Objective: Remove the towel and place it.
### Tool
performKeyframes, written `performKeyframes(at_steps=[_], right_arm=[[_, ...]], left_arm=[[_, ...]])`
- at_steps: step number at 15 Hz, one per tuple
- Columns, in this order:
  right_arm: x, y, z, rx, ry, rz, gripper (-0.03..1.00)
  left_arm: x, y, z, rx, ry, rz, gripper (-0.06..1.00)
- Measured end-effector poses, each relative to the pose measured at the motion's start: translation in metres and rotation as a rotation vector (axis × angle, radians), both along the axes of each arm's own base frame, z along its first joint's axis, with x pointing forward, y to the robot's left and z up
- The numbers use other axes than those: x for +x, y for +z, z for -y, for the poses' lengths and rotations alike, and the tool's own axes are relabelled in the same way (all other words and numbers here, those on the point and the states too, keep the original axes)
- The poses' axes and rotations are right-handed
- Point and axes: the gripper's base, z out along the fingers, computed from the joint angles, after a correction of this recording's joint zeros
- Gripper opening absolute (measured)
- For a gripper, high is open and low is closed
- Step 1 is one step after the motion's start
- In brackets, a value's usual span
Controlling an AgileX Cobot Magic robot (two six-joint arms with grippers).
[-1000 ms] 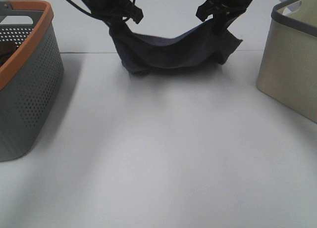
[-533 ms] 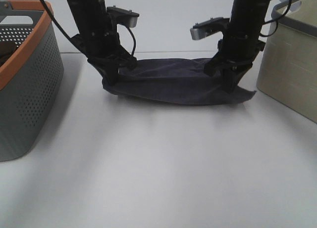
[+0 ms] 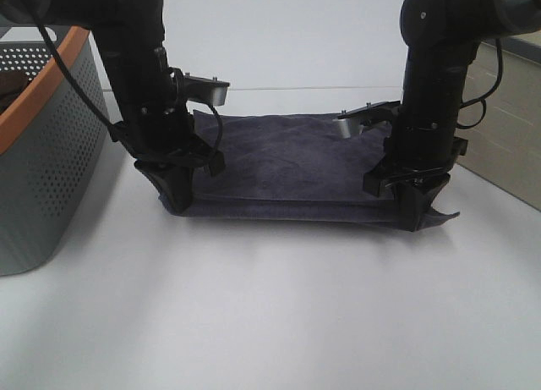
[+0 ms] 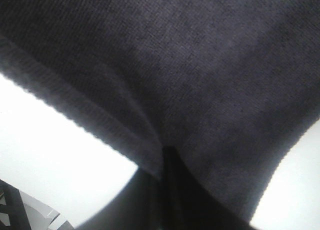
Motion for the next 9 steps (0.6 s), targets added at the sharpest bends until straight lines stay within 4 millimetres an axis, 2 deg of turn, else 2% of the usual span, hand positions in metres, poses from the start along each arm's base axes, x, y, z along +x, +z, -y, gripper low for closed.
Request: performKeyframes(at_steps=[4,9], right_arm=[[-0.010,-0.010,0.006,-0.051,-0.019,-0.039,0.00],[-0.031,-0.026,0.007,-0.046,-0.086,-0.143,0.00]], left_arm=[[-0.013,-0.004,0.015,0.009,-0.061,-0.013,0.00],[-0.017,-0.009,0.013,0.017,-0.064,-0.031,0.00]])
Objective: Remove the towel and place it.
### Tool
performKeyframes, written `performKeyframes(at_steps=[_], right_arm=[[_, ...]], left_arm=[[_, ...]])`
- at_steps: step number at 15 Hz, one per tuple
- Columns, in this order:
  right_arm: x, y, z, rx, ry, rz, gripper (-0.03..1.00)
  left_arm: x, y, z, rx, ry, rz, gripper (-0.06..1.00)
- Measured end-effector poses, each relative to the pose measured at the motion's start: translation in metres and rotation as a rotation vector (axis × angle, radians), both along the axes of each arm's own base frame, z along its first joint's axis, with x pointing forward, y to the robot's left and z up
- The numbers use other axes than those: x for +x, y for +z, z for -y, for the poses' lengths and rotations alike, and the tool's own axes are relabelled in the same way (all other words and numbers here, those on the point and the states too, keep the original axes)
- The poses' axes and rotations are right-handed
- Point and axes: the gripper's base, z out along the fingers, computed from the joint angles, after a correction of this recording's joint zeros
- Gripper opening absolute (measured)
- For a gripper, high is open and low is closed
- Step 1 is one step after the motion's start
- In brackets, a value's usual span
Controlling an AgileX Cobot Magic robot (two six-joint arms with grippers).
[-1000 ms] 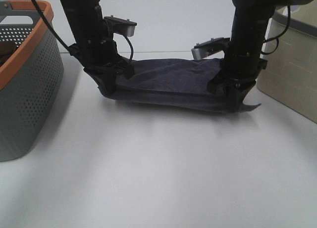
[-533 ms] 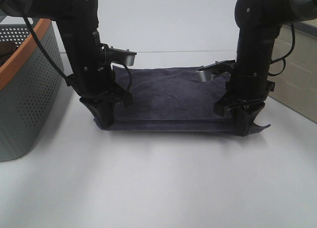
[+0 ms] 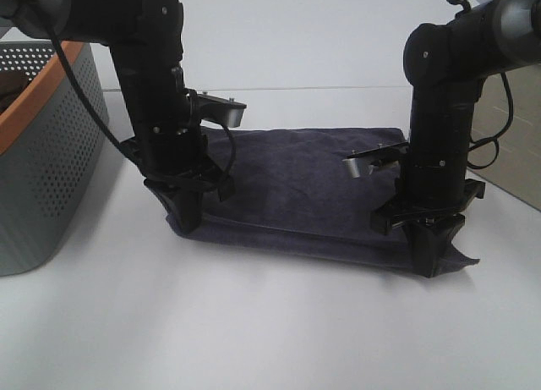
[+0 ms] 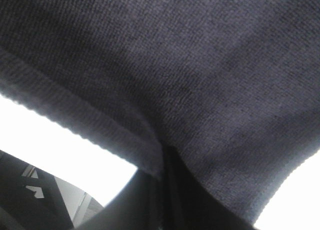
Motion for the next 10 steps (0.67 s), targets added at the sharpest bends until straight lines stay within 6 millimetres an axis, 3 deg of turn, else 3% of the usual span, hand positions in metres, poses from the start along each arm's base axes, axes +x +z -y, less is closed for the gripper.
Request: performKeyframes(at_steps=[3,4,5,6,8,10], right_arm=[[-0.001,-0.001,0.001,-0.010,-0.010,-0.008,0.04],[-0.001,0.000,0.002,-0.026,-0.018,-0.005,0.14],[-0.002,0.008,0.001,-0.022,-0.060,0.011,0.41],[-0.002,0.014,-0.001,-0.013,-0.088,0.023,0.51],[-0.003,0.033,-0.002,0.011,-0.111,0.066,0.61],[-0.005,0.052,-0.002,0.031,-0.126,0.117,0.63]], left_arm=[[-0.008,-0.011,-0.007,0.043,-0.011,-0.040,0.00],[-0.009,-0.013,-0.009,0.061,-0.018,-0.041,0.00],[-0.009,-0.013,-0.010,0.070,-0.023,-0.040,0.00],[-0.009,-0.013,-0.010,0.070,-0.023,-0.040,0.00],[-0.009,-0.013,-0.010,0.070,-0.023,-0.040,0.00],[-0.009,-0.013,-0.010,0.070,-0.024,-0.041,0.00]])
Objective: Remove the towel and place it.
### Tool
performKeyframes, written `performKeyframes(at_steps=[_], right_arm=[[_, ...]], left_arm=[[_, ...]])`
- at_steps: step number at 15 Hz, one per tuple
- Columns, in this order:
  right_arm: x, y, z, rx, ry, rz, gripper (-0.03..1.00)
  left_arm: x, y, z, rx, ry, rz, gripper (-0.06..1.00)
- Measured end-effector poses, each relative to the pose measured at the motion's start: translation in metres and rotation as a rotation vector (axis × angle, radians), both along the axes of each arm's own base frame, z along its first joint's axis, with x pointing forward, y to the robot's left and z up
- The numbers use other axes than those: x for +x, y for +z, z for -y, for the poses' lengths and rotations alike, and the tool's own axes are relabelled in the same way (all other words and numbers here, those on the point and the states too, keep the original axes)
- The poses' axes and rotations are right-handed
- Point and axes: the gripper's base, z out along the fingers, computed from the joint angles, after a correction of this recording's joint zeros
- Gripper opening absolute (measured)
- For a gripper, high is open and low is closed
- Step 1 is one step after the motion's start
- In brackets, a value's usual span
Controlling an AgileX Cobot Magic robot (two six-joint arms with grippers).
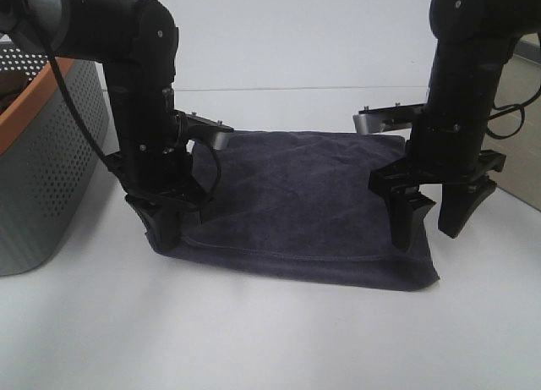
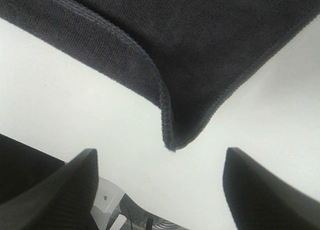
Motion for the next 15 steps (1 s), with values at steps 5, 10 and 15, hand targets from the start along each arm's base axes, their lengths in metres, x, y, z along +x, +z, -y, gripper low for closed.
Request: performKeyframes(at_steps=[5,10,15], right_arm=[[-0.009,0.046,0.003,0.017,-0.073,0.123,0.63],[-0.031,0.108,0.010,0.074,-0.123,0.299,0.63],[-0.057,0.176,0.021,0.124,-0.222,0.515,0.63]], left_arm=[[0.000,0.000,0.000,0.012,0.063,-0.003,0.32],[-0.001,0.012,0.000,0.004,0.102,0.020,0.76],[-0.008,0.098,-0.002,-0.125,0.192,0.192,0.77]])
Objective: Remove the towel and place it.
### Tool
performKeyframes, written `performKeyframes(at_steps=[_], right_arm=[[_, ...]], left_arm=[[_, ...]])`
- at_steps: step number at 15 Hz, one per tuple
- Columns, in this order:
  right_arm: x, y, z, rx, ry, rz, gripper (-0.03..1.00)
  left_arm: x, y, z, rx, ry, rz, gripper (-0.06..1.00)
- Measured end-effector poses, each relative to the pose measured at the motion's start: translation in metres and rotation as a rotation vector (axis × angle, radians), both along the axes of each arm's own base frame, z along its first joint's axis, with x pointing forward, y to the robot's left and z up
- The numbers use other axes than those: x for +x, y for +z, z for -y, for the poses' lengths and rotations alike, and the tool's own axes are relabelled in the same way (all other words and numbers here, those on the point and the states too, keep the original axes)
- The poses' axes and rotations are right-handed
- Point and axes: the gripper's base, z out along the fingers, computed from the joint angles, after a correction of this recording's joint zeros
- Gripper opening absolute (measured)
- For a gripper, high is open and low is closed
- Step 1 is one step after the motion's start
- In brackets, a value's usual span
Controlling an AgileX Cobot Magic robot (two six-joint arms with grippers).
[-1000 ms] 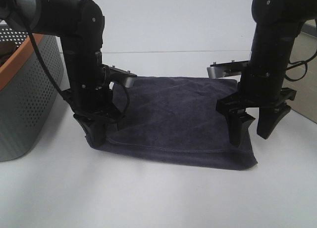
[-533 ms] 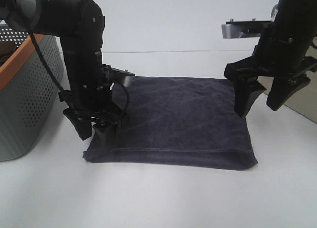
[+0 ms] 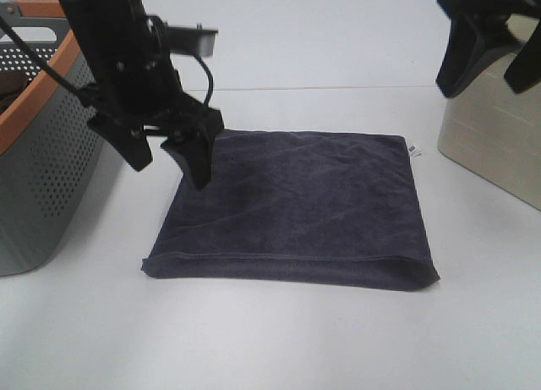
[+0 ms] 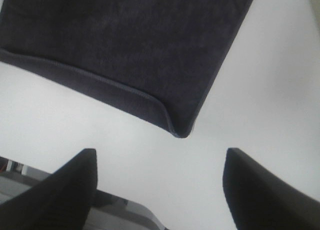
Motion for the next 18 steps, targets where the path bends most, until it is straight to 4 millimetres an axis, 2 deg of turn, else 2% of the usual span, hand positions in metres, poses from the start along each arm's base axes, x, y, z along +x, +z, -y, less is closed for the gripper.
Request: performKeyframes(at_steps=[2,4,6,7,8,9,10,12,13,15,18], right_arm=[[-0.011,0.027,0.009,-0.016,-0.066,0.103,0.63],[-0.018,0.040,0.025,-0.077,-0.162,0.171,0.63],[-0.020,0.048,0.048,-0.091,-0.282,0.201,0.63],[-0.022,0.053,0.076,-0.092,-0.394,0.216,0.61],[-0.023,0.054,0.090,-0.101,-0.441,0.221,0.61],[-0.025,0.056,0.103,-0.112,-0.482,0.226,0.61],[-0.026,0.056,0.108,-0.116,-0.498,0.226,0.61],[-0.035,0.051,0.113,-0.129,-0.498,0.218,0.61],[-0.045,0.048,0.111,-0.120,-0.484,0.212,0.61],[-0.074,0.042,0.106,-0.090,-0.446,0.218,0.61],[-0.122,0.022,0.098,-0.030,-0.440,0.211,0.61]], left_arm=[[0.000,0.043,-0.001,-0.059,0.033,0.112,0.77],[-0.001,0.080,-0.012,-0.042,0.076,0.244,0.77],[0.002,0.101,-0.040,-0.014,0.173,0.316,0.77],[0.004,0.123,-0.079,-0.015,0.281,0.374,0.77],[0.001,0.136,-0.099,-0.019,0.331,0.408,0.77],[-0.002,0.142,-0.111,-0.020,0.356,0.426,0.77],[-0.012,0.154,-0.134,-0.018,0.402,0.457,0.77],[-0.039,0.157,-0.178,0.024,0.508,0.463,0.77],[-0.056,0.155,-0.191,0.045,0.538,0.460,0.77],[-0.098,0.152,-0.205,0.067,0.577,0.468,0.77],[-0.160,0.147,-0.209,0.079,0.592,0.516,0.77]])
